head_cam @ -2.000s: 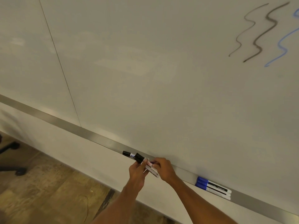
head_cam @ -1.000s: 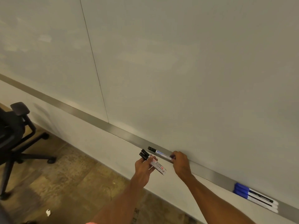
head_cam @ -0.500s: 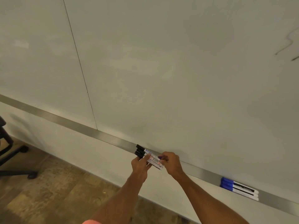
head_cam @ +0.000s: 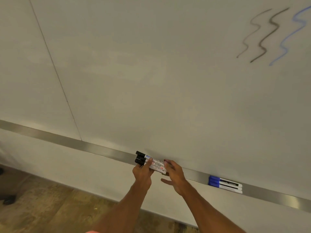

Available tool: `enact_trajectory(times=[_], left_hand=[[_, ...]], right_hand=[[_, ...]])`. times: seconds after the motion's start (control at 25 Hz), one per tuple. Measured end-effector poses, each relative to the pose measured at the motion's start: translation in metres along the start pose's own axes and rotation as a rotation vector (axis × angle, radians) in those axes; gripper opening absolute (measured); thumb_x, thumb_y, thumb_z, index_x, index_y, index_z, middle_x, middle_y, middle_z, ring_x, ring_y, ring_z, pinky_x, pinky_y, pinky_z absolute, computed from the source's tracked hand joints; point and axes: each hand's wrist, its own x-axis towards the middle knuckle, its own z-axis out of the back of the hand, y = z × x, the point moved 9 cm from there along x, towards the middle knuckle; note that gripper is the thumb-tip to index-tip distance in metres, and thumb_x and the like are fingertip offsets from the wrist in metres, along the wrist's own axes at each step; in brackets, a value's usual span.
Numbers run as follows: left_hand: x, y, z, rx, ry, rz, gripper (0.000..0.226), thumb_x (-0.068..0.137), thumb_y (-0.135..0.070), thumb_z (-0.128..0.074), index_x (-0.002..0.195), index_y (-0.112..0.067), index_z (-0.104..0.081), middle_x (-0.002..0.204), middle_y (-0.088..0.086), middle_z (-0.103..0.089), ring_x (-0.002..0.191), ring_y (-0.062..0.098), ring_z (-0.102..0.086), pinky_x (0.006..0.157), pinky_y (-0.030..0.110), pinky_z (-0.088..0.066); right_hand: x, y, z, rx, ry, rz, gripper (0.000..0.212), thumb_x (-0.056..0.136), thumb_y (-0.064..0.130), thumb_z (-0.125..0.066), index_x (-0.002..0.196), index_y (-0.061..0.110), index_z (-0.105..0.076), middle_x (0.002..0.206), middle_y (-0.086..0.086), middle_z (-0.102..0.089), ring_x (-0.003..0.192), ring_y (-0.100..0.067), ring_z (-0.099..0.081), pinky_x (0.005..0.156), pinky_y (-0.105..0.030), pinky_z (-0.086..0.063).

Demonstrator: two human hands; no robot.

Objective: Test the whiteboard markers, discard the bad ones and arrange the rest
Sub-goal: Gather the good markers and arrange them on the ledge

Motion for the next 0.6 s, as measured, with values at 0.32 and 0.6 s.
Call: enact_trajectory(times=[0.32,0.6], left_hand=[[-0.041,0.067,-0.051,0.011,0.028,0.042,0.02,0.082,0.008,-0.064,0.101,0.006,-0.059,0.088,0.018,-0.063,0.08,0.032,-0.063,0.053,0.035,-0.059],[-0.085,0.13,-0.096,0.097,0.006,0.08,0.014,0.078,0.008,-0.068,0.088,0.001,-0.061,0.088,0.019,-0.065,0.078,0.032,-0.065,0.053,0.033,-0.059]], right_hand=[[-0.014,0.008,0.078,0.218,-0.041,0.148,0.022,0.093,0.003,-0.055,0.113,0.003,-0.062,0.107,-0.017,-0.066,0.094,-0.025,-0.068,0.072,-0.029,-0.057],[-0.026,0.01,0.175,0.185,-0.042,0.159,0.018,0.092,0.004,-0.055,0.107,0.006,-0.066,0.102,-0.014,-0.068,0.09,-0.023,-0.068,0.07,-0.028,-0.058]])
